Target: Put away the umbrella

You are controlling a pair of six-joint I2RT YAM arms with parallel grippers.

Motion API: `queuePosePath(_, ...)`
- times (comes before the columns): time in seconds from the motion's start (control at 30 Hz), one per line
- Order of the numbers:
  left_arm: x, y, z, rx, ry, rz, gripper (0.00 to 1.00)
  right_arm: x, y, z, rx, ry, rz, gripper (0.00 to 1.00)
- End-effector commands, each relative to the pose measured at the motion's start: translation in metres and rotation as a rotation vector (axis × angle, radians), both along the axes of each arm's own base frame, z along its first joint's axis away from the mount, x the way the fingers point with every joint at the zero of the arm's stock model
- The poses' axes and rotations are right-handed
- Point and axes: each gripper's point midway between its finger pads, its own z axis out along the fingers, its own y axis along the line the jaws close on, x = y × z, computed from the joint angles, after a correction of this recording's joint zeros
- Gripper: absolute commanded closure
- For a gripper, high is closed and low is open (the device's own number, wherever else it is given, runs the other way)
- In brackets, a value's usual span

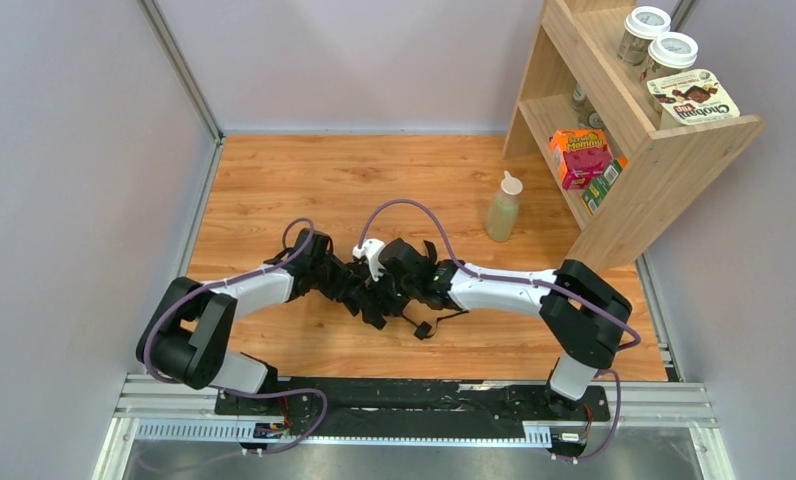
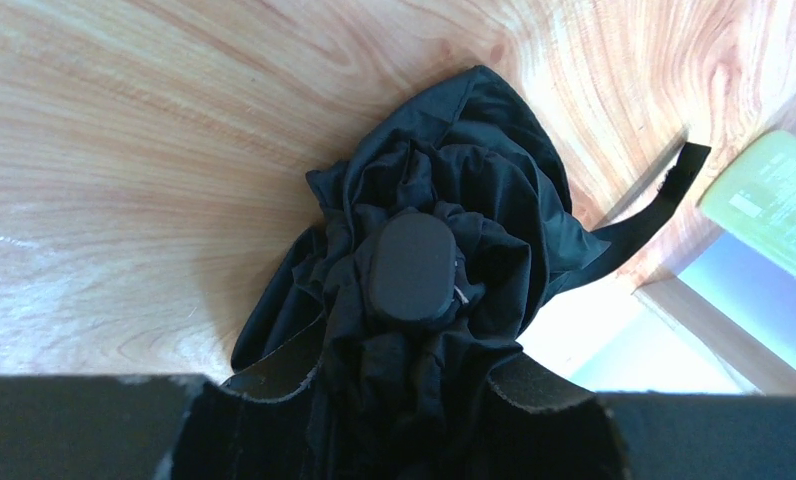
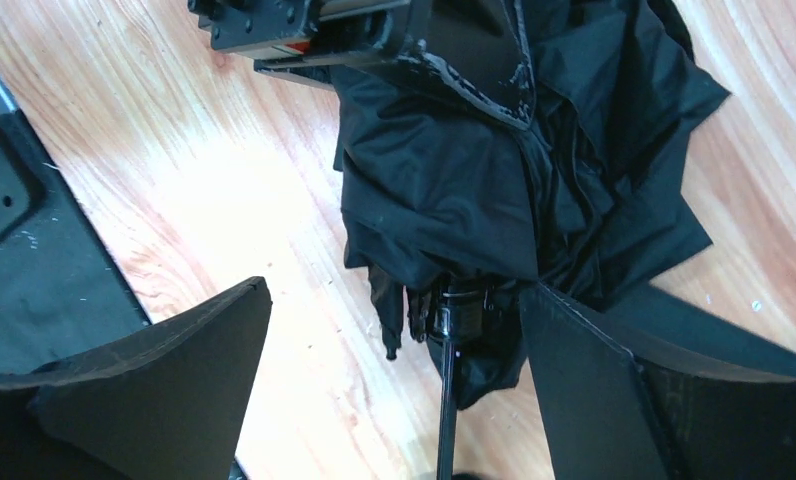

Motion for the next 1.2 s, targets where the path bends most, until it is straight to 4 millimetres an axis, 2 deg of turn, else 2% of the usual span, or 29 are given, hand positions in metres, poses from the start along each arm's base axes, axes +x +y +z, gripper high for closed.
queuePosePath(0.0, -0.072, 0.054, -0.051, 0.281, 0.238, -0.056, 1.0, 0.0, -0.005, 0.032, 0.077, 0.119, -0.186, 0.04)
queuePosePath(0.1, -0.064, 0.052, -0.044, 0.266, 0.162, -0.065, 1.0, 0.014, -0.028, 0.04, 0.134, 0.251, -0.386, 0.04)
queuePosePath(0.23, -0.058, 0.047, -0.036, 0.22, 0.071, -0.072, 1.0, 0.037, -0.084, 0.026, 0.085, 0.415, -0.741, 0.12)
queuePosePath(0.4, -0.058, 0.043, -0.034, 0.186, 0.048, -0.062, 1.0, 0.05, -0.117, 0.006, 0.023, 0.434, -0.994, 0.14)
queuePosePath(0.53, -0.055, 0.04, -0.03, 0.158, 0.015, -0.056, 1.0, 0.056, -0.107, -0.012, -0.008, 0.46, -0.994, 0.18)
queuePosePath(0.63, -0.053, 0.037, -0.023, 0.138, -0.021, -0.063, 1.0, 0.068, -0.105, -0.026, 0.009, 0.428, -1.016, 0.31)
queuePosePath(0.73, -0.049, 0.03, -0.014, 0.087, -0.083, -0.086, 1.0, 0.089, -0.097, -0.033, 0.069, 0.362, -1.004, 0.53)
queuePosePath(0.77, -0.051, 0.028, -0.012, 0.07, -0.103, -0.092, 1.0, 0.093, -0.092, -0.036, 0.085, 0.371, -0.992, 0.64)
queuePosePath(0.83, -0.048, 0.022, -0.002, 0.018, -0.175, -0.101, 1.0, 0.106, -0.079, -0.04, 0.138, 0.381, -0.95, 0.79)
queuePosePath(0.87, -0.041, 0.017, 0.006, -0.018, -0.235, -0.104, 1.0, 0.108, -0.072, -0.044, 0.151, 0.388, -0.912, 0.88)
queuePosePath(0.9, -0.045, 0.017, 0.008, -0.041, -0.263, -0.097, 1.0, 0.115, -0.062, -0.043, 0.177, 0.38, -0.876, 1.0)
queuePosePath(0.93, -0.038, 0.014, 0.017, -0.068, -0.323, -0.091, 1.0, 0.12, -0.053, -0.044, 0.201, 0.372, -0.828, 1.0)
queuePosePath(1.03, -0.039, 0.016, 0.031, -0.099, -0.43, -0.086, 1.0, 0.137, -0.023, -0.028, 0.342, 0.314, -0.678, 1.0)
queuePosePath(1.1, -0.041, 0.02, 0.036, -0.087, -0.463, -0.088, 1.0, 0.146, -0.003, -0.005, 0.463, 0.309, -0.564, 1.0)
queuePosePath(1.17, -0.042, 0.024, 0.04, -0.068, -0.478, -0.085, 1.0, 0.155, 0.006, 0.006, 0.498, 0.294, -0.539, 1.0)
